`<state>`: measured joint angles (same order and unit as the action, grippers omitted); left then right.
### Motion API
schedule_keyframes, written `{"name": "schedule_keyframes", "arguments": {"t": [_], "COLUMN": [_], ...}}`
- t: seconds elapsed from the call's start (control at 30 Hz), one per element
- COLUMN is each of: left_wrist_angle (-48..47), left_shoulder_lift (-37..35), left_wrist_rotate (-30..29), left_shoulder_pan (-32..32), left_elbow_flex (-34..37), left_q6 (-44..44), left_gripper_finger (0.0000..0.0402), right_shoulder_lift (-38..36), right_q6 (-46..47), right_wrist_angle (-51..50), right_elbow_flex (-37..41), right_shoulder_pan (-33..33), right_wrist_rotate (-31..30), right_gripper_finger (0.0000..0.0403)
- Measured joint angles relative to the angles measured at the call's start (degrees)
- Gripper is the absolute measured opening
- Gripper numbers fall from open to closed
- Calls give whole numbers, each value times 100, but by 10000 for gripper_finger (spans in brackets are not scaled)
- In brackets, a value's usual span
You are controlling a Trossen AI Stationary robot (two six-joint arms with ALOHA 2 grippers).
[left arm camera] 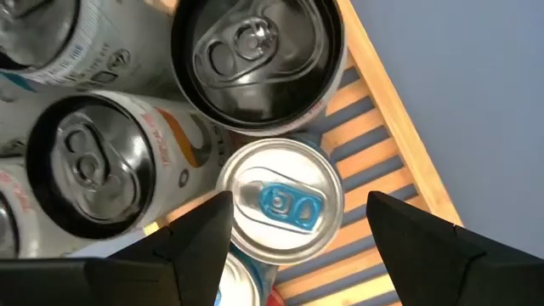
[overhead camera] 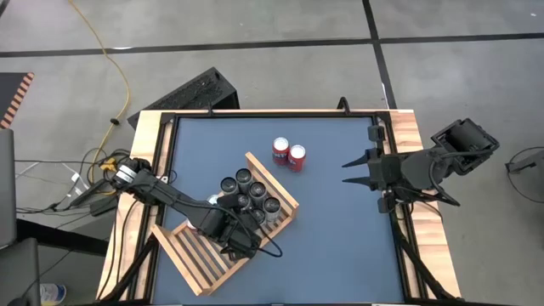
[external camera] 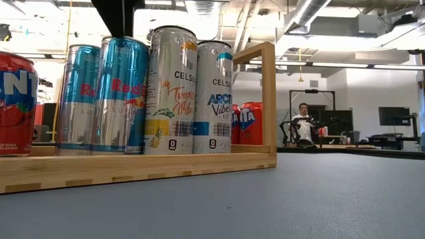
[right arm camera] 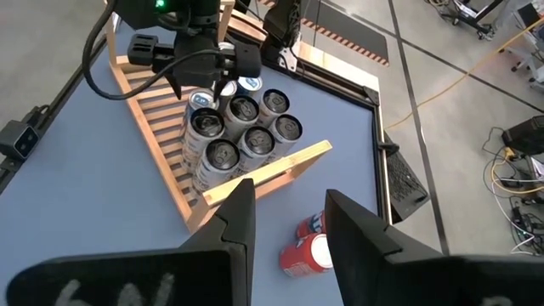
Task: Place canned beverage on shelf
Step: Adjust the blue soda can on the shelf
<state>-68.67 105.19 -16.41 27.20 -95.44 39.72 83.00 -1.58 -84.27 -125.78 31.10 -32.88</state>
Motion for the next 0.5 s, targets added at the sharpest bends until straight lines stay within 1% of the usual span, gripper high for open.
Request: {"name": "schedule_keyframes", "arguments": {"t": [0.1,0.5], "left_wrist_angle": [-4,-236], "left_shoulder_lift": [0,0], "left_wrist_rotate": [-140,-295], "left_shoulder_pan": [0,4], "left_elbow_flex": [0,0], "left_q6": [-154,-232], "left_gripper_finger": [259,259], "right_shoulder_lift": [0,0], "right_q6": [4,-35], "right_wrist_angle": [-24,-22], "right_elbow_flex": [0,0], "right_shoulder_pan": [-1,-1], "right_wrist_rotate": [0,-2], "right_gripper_finger": [118,118]}}
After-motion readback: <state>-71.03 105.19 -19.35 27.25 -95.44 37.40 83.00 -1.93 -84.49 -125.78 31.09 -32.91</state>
